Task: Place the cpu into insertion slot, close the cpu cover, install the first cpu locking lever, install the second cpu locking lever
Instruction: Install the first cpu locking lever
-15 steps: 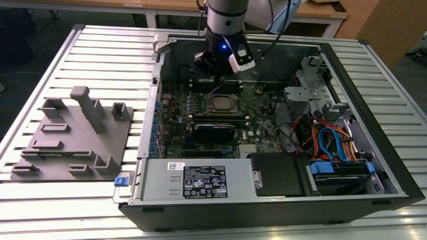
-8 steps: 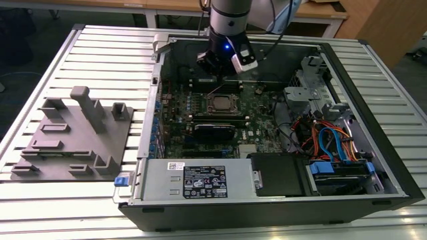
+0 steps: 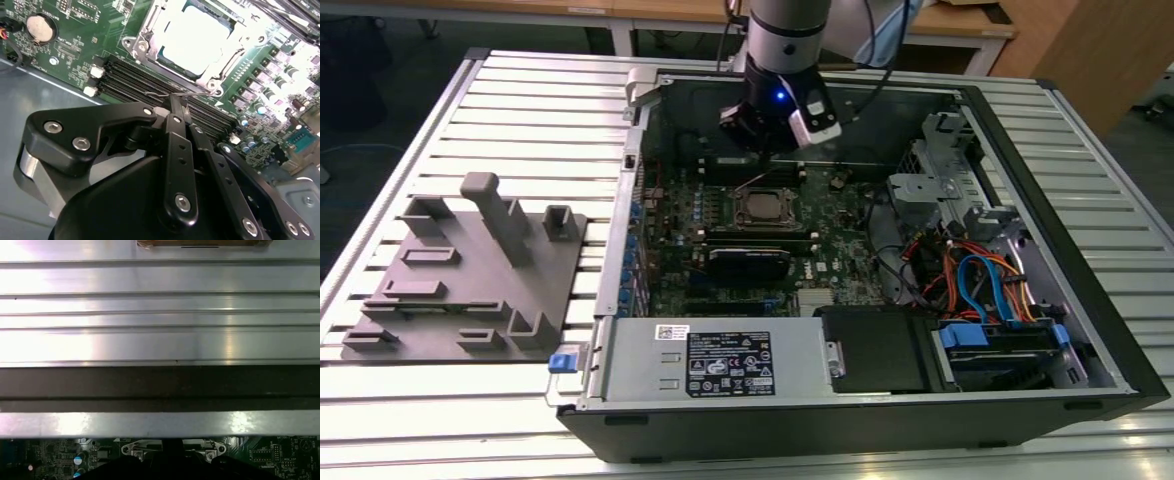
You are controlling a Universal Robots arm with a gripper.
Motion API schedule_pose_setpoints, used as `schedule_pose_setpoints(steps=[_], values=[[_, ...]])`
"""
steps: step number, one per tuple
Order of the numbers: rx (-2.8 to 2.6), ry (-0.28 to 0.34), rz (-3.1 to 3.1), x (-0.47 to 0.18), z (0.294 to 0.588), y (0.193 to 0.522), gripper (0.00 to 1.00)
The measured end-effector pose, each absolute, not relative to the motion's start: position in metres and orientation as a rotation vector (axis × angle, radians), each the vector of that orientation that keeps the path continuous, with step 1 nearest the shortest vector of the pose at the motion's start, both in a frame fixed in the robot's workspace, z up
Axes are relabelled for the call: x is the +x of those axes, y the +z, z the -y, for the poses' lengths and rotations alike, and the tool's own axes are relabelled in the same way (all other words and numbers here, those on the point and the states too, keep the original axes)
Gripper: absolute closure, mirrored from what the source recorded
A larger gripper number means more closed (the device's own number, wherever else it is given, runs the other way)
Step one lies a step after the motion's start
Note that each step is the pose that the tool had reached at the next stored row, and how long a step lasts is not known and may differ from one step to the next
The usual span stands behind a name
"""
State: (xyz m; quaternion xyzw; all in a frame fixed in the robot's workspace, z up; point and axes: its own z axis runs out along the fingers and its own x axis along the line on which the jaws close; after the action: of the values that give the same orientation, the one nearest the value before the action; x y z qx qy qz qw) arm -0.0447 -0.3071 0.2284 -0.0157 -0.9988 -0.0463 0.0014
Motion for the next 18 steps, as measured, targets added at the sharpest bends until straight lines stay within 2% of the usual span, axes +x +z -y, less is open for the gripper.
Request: schedule_pose_setpoints(steps=[18], values=[[-0.065,-0.144,3.135,-0.033,0.307,0.215,0.9]])
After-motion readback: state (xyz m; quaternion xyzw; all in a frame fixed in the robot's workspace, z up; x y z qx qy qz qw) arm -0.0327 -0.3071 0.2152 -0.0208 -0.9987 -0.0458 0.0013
